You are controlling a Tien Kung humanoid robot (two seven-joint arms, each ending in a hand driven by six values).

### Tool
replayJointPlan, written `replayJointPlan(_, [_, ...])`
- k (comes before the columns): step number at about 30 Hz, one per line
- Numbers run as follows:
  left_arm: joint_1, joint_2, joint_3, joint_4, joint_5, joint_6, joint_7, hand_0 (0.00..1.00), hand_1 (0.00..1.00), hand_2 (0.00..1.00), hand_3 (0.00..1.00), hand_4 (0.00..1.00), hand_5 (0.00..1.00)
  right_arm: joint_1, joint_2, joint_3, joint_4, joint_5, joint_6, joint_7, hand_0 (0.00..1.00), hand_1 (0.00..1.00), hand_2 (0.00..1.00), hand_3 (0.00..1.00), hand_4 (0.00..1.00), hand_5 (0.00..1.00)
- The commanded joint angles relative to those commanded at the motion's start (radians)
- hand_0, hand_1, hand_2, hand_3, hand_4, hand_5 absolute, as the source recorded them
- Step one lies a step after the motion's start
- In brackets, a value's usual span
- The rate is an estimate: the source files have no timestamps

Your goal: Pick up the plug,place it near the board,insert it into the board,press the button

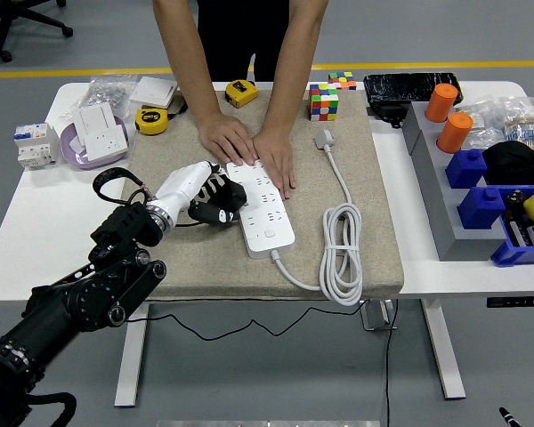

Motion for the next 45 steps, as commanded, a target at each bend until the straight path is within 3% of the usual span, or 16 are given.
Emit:
replayJointPlan(16, [0.001, 0.0, 0.012, -0.001, 0.015, -0.025, 0.007, 0.462, 0.508, 0.443, 0.514, 0.834, 0.002, -0.001, -0.001, 0.0, 0.0, 0.003, -0.001, 0.002, 0.76, 0.771, 0.761, 0.804, 0.998, 0.926])
replayJointPlan(17, [0.001, 0.0, 0.014, -0.002, 0.018, -0.031, 0.008, 0.557, 0.54, 0.538, 0.544, 0.939, 0.002, -0.001, -0.001, -0.001, 0.0, 0.005, -0.001, 0.003, 0.76, 0.77, 0.76, 0.804, 0.998, 0.926])
replayJointPlan(22, [0.0, 0.0, 0.014, -0.003, 0.012, -0.044, 0.008, 0.557, 0.54, 0.538, 0.544, 0.939, 0.002, 0.001, -0.001, -0.001, 0.0, 0.007, 0.001, 0.006, 0.76, 0.77, 0.76, 0.804, 0.998, 0.926])
replayJointPlan(23, [0.0, 0.0, 0.014, -0.003, 0.01, -0.047, 0.008, 0.677, 0.659, 0.583, 0.56, 0.998, 0.107, 0.001, -0.001, 0.0, 0.0, 0.007, 0.001, 0.006, 0.76, 0.77, 0.76, 0.803, 0.998, 0.927])
replayJointPlan(28, [-0.004, 0.0, 0.005, -0.003, 0.002, -0.059, 0.007, 0.677, 0.659, 0.583, 0.56, 0.998, 0.107, 0.001, -0.001, 0.001, 0.0, 0.006, 0.003, 0.008, 0.76, 0.77, 0.76, 0.803, 0.998, 0.927])
replayJointPlan(29, [-0.004, 0.0, 0.004, -0.003, 0.001, -0.06, 0.006, 0.729, 0.686, 0.635, 0.656, 0.998, 0.206, 0.001, -0.002, 0.002, 0.0, 0.006, 0.004, 0.008, 0.76, 0.77, 0.76, 0.803, 0.998, 0.927])
replayJointPlan(34, [-0.008, 0.0, -0.004, -0.002, -0.012, -0.07, 0.004, 0.729, 0.686, 0.635, 0.656, 0.998, 0.206, 0.0, -0.001, 0.003, 0.0, 0.007, 0.006, 0.01, 0.76, 0.77, 0.76, 0.803, 0.998, 0.927])
replayJointPlan(35, [-0.009, 0.0, -0.005, -0.002, -0.017, -0.075, 0.003, 0.75, 0.702, 0.663, 0.72, 0.998, 0.354, 0.0, -0.001, 0.002, 0.0, 0.009, 0.007, 0.011, 0.765, 0.77, 0.759, 0.803, 0.998, 0.927])
replayJointPlan(40, [-0.012, 0.0, -0.007, -0.004, -0.066, -0.114, -0.001, 0.75, 0.702, 0.663, 0.72, 0.998, 0.354, 0.0, -0.001, 0.001, 0.0, 0.012, 0.011, 0.015, 0.765, 0.77, 0.759, 0.803, 0.998, 0.927])
replayJointPlan(41, [-0.011, 0.0, -0.008, -0.006, -0.087, -0.129, -0.003, 0.827, 0.796, 0.732, 0.794, 0.998, 0.692, -0.001, -0.001, 0.002, 0.0, 0.012, 0.011, 0.015, 0.761, 0.77, 0.759, 0.804, 0.998, 0.926])
replayJointPlan(45, [-0.008, 0.0, -0.013, -0.024, -0.156, -0.178, -0.005, 0.827, 0.796, 0.732, 0.794, 0.998, 0.692, -0.001, -0.001, 0.002, 0.0, 0.014, 0.012, 0.017, 0.761, 0.77, 0.759, 0.804, 0.998, 0.926])
